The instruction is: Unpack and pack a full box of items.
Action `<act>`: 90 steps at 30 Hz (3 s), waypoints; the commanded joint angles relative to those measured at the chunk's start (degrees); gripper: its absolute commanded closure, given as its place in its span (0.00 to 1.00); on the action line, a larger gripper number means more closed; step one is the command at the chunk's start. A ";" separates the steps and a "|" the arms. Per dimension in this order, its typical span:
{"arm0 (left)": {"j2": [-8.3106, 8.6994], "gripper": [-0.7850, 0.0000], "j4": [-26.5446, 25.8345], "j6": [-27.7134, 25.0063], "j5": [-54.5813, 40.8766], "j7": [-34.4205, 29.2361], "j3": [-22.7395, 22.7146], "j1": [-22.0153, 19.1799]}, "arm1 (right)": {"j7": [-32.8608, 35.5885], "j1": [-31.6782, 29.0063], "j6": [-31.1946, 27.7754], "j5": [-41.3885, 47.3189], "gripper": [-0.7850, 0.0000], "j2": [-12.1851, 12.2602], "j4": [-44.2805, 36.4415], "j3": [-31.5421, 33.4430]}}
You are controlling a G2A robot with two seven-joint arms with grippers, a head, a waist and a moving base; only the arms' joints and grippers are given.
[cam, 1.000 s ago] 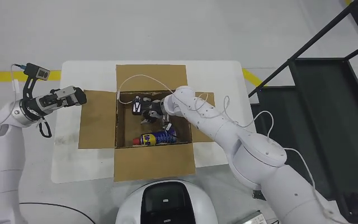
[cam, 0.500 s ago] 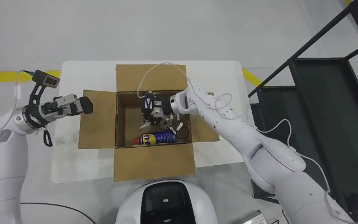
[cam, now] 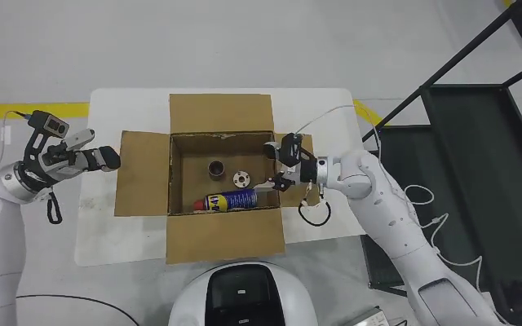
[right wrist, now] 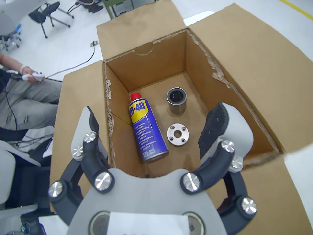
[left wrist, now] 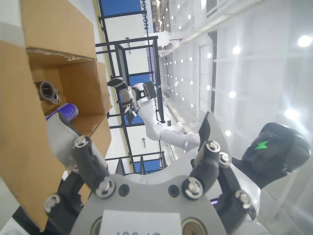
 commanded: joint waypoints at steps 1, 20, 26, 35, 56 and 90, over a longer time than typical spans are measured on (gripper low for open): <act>-0.01 0.00 0.00 -0.02 -0.10 -0.01 0.03 0.00 | -0.25 0.35 -0.03 -0.06 0.00 -0.02 0.35 -0.33; 0.05 0.00 -0.90 -2.13 2.93 2.77 0.24 0.57 | 0.35 -0.06 0.99 1.35 0.00 -0.02 0.63 -0.89; 0.02 0.00 6.57 -8.29 7.57 7.28 2.38 -0.76 | 13.31 2.42 -3.50 25.76 0.00 1.43 7.37 -3.50; 0.21 0.00 18.81 -15.32 11.99 8.53 4.86 -5.25 | 22.84 1.09 -0.18 49.85 0.00 7.08 9.93 -0.95; -1.12 0.00 12.49 -10.91 -0.84 -1.62 12.51 -6.86 | 24.86 -0.02 6.50 61.36 0.00 11.24 28.23 3.65; -3.32 0.00 12.96 -6.07 2.75 2.18 26.43 -11.32 | 32.92 9.10 9.88 76.34 0.00 11.47 8.17 -20.02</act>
